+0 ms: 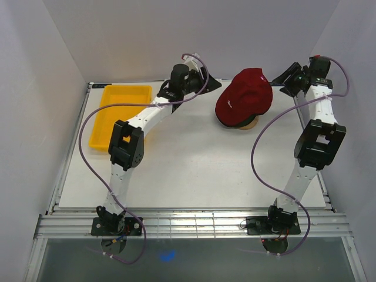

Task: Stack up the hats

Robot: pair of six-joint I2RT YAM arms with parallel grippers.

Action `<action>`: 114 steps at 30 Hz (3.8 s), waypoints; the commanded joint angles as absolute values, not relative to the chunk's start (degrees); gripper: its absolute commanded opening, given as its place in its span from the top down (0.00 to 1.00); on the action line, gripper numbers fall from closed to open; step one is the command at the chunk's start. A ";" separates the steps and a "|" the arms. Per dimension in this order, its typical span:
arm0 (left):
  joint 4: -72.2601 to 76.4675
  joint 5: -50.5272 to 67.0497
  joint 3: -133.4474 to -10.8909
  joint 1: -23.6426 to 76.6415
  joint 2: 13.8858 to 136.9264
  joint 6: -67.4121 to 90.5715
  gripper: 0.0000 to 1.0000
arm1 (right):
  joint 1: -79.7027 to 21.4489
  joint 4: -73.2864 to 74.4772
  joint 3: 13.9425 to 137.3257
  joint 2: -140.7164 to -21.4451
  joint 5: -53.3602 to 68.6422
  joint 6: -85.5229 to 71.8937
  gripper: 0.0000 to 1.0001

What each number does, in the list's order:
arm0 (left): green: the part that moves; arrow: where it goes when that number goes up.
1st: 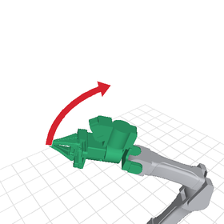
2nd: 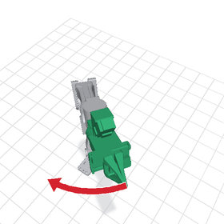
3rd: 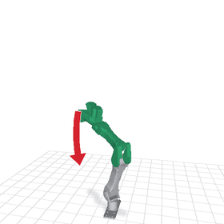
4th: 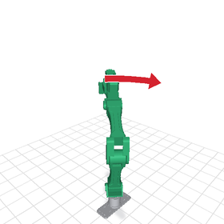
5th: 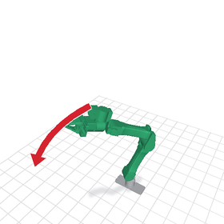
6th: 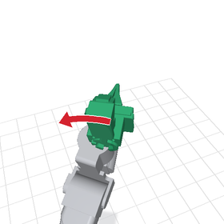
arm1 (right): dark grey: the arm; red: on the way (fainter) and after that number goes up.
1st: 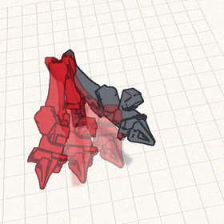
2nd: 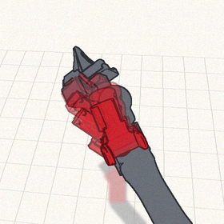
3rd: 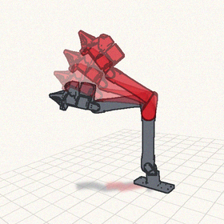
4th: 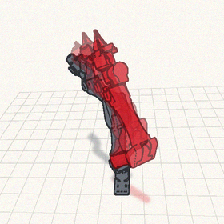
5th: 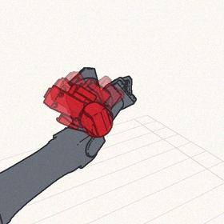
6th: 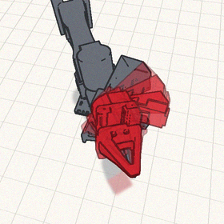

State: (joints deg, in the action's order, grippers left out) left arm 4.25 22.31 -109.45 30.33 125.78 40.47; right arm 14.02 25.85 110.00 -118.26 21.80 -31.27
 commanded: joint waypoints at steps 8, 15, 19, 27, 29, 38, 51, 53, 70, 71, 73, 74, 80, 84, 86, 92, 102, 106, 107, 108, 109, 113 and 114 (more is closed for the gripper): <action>7.80 25.21 -125.07 30.32 138.51 41.13 0.41 | 13.63 16.44 92.29 -101.08 24.34 -34.19 0.34; 9.05 25.76 -123.41 33.22 139.58 38.15 0.41 | 8.00 20.11 97.64 -104.83 21.36 -31.29 0.34; 9.84 25.22 -118.57 33.31 137.20 37.18 0.41 | 8.00 22.75 103.43 -110.03 20.65 -31.29 0.34; 7.82 25.31 -116.11 33.40 137.72 37.70 0.57 | 8.00 24.78 106.70 -114.61 18.99 -31.73 0.35; 7.82 25.40 -115.32 33.57 137.72 37.88 0.60 | 7.91 24.79 106.26 -115.05 19.25 -31.73 0.35; 8.26 25.22 -111.97 33.66 136.32 38.14 0.79 | 8.00 26.01 106.61 -115.22 17.49 -29.88 0.32; 9.23 26.46 -108.55 33.66 135.00 39.37 1.00 | 8.00 28.56 113.36 -115.84 15.82 -28.30 0.31; 9.23 26.28 -108.20 33.66 134.74 39.20 1.00 | 8.00 27.00 113.64 -114.79 14.86 -28.13 0.31; 9.40 26.89 -105.64 33.66 132.45 38.94 1.00 | 5.63 -2.37 101.95 -102.30 24.61 -35.06 0.27; 9.40 26.98 -105.56 33.66 132.36 39.02 1.00 | 5.36 -2.72 102.56 -103.00 25.22 -35.68 0.27; 9.40 26.98 -105.38 33.66 132.10 39.02 1.00 | 5.10 -5.51 104.67 -104.49 29.87 -40.15 0.28; 9.49 26.98 -105.21 33.66 132.01 39.02 1.00 | 5.01 -6.84 105.11 -106.33 31.54 -42.08 0.28; 9.49 27.16 -105.29 33.66 131.75 39.02 1.00 | 2.64 -4.76 114.86 -115.21 35.77 -46.06 0.30; 9.23 26.98 -105.29 33.66 131.66 38.85 1.00 | 2.55 1.03 120.57 -119.70 35.50 -43.07 0.29; 9.23 26.98 -105.29 33.66 131.83 38.85 1.00 | 2.72 5.69 124.53 -122.69 35.16 -40.09 0.30; 9.32 26.90 -105.12 33.66 131.75 38.94 1.00 | 4.13 11.59 118.92 -123.66 32.08 -35.78 0.31; 9.14 26.89 -105.91 33.66 132.54 39.11 1.00 | 4.22 18.45 116.11 -124.54 27.87 -30.50 0.33; 9.14 26.89 -106.26 33.66 132.71 39.20 1.00 | 4.13 20.04 113.83 -124.72 26.90 -29.01 0.35; 9.14 26.89 -106.35 33.66 132.89 39.20 1.00 | 4.13 20.04 113.04 -124.54 26.55 -28.83 0.35; 9.23 26.89 -106.43 33.66 132.98 39.20 1.00 | 4.04 20.21 112.24 -124.37 25.50 -28.65 0.35; 9.23 26.89 -106.44 33.66 133.07 39.20 1.00 | 3.96 20.30 110.93 -123.93 24.97 -28.13 0.36; 8.97 26.98 -106.87 33.66 133.33 39.29 1.00 | 3.96 21.27 108.90 -123.31 22.51 -26.72 0.41; 8.96 26.98 -107.05 33.66 133.42 39.29 1.00 | 3.96 20.92 108.29 -123.05 22.06 -26.63 0.42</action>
State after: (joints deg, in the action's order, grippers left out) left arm 8.99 26.24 -105.45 33.34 137.88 39.05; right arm 3.97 7.86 113.19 -120.92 26.06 -29.32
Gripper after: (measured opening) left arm 0.024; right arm 0.586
